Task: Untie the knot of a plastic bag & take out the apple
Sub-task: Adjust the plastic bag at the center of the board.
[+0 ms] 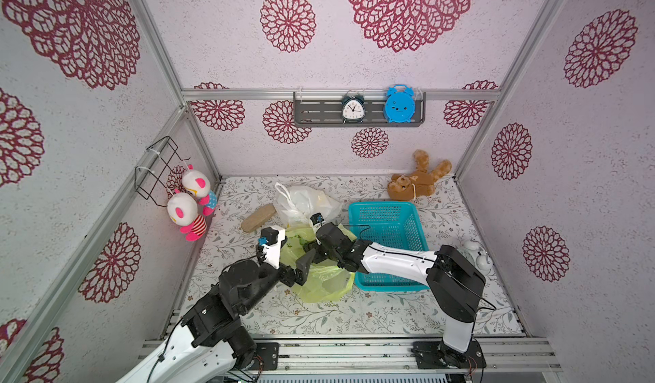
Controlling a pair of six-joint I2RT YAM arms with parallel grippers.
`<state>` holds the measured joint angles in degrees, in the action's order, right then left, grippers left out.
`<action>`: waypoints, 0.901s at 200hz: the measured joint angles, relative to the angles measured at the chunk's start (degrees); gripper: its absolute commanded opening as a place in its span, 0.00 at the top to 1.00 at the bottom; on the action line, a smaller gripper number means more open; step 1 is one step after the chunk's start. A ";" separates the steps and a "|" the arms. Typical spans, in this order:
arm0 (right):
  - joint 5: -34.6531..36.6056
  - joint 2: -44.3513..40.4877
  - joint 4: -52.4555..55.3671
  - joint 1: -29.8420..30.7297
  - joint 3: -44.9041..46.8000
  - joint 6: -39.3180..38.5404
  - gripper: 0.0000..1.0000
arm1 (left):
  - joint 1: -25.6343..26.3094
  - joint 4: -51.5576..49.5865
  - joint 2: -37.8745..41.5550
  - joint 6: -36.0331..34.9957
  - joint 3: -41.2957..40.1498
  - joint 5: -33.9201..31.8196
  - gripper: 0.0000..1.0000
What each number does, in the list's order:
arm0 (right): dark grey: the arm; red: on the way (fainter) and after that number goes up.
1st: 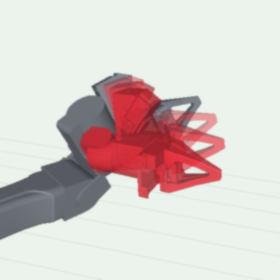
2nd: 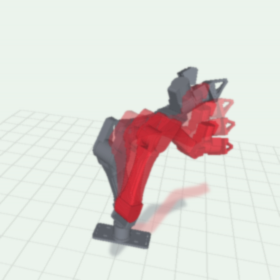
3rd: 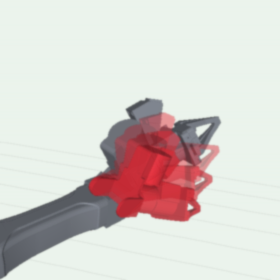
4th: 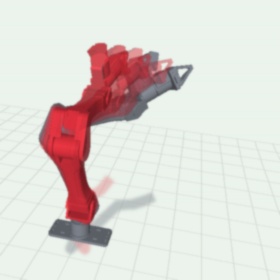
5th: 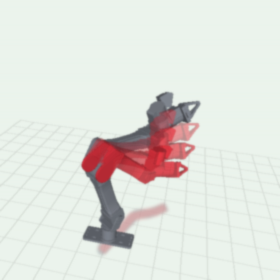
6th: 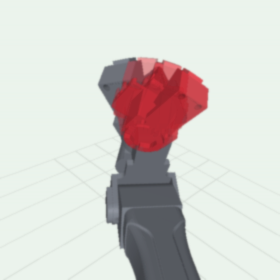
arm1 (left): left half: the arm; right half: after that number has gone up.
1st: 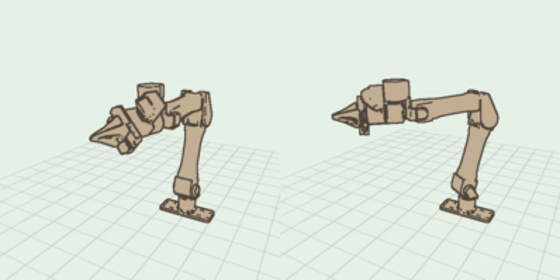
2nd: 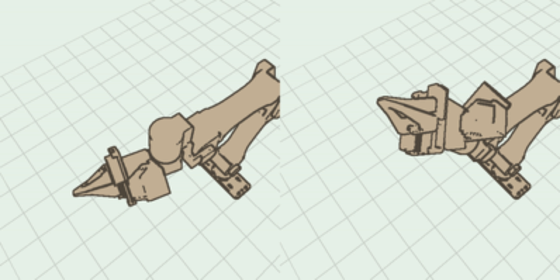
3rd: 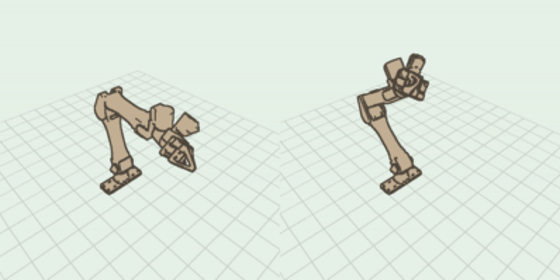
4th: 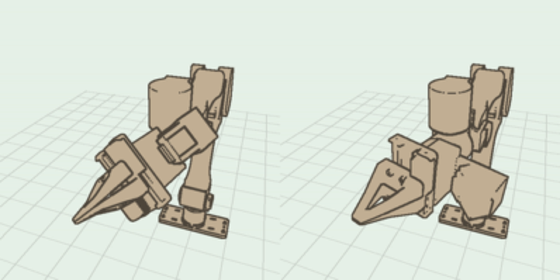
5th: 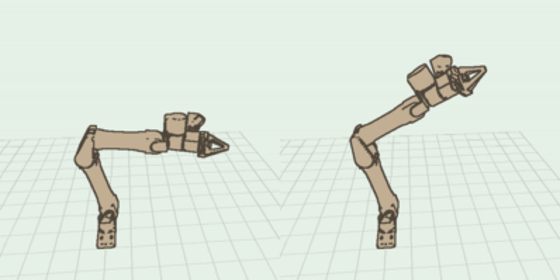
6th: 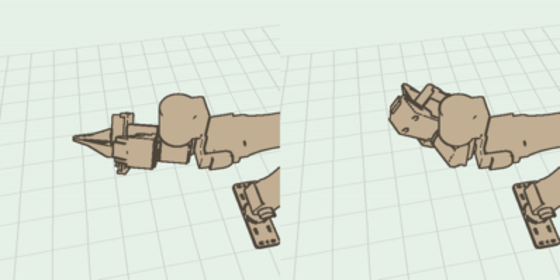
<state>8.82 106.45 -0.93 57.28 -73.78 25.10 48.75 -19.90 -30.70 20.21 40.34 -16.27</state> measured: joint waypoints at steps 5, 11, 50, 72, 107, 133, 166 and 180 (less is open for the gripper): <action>0.00 0.07 0.13 0.00 -0.44 0.22 0.32 | 0.68 -0.39 0.70 0.42 0.00 -1.11 0.03; 0.00 0.20 0.42 0.00 -1.01 0.48 0.32 | 1.22 -0.57 0.96 0.90 0.00 -2.08 0.03; 0.42 1.31 2.29 0.00 -3.13 1.73 0.32 | 4.07 -0.76 -13.35 4.83 0.11 -2.82 0.03; 0.28 1.62 2.73 0.00 -3.37 2.40 0.33 | 5.31 -1.66 -22.27 6.82 -0.31 -2.54 0.02; 0.22 1.86 3.34 -0.39 -3.34 3.45 0.33 | 5.70 -1.05 -21.33 7.32 -3.04 -3.76 0.42; 0.20 1.86 3.41 -0.26 -3.34 3.52 0.32 | 5.70 -2.95 -18.45 7.50 -4.87 -3.67 0.84; 0.48 1.86 2.99 -0.33 -2.29 3.72 0.32 | 5.51 -7.82 -9.31 8.04 -7.48 -5.88 1.00; 1.11 1.73 2.51 -0.59 -0.31 4.11 0.33 | 5.33 -9.31 -4.50 8.70 -9.05 -8.13 1.00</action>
<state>9.93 108.18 1.58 56.69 -74.08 29.21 54.08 -29.21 -35.20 28.91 31.29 -24.40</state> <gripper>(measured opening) 0.675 0.046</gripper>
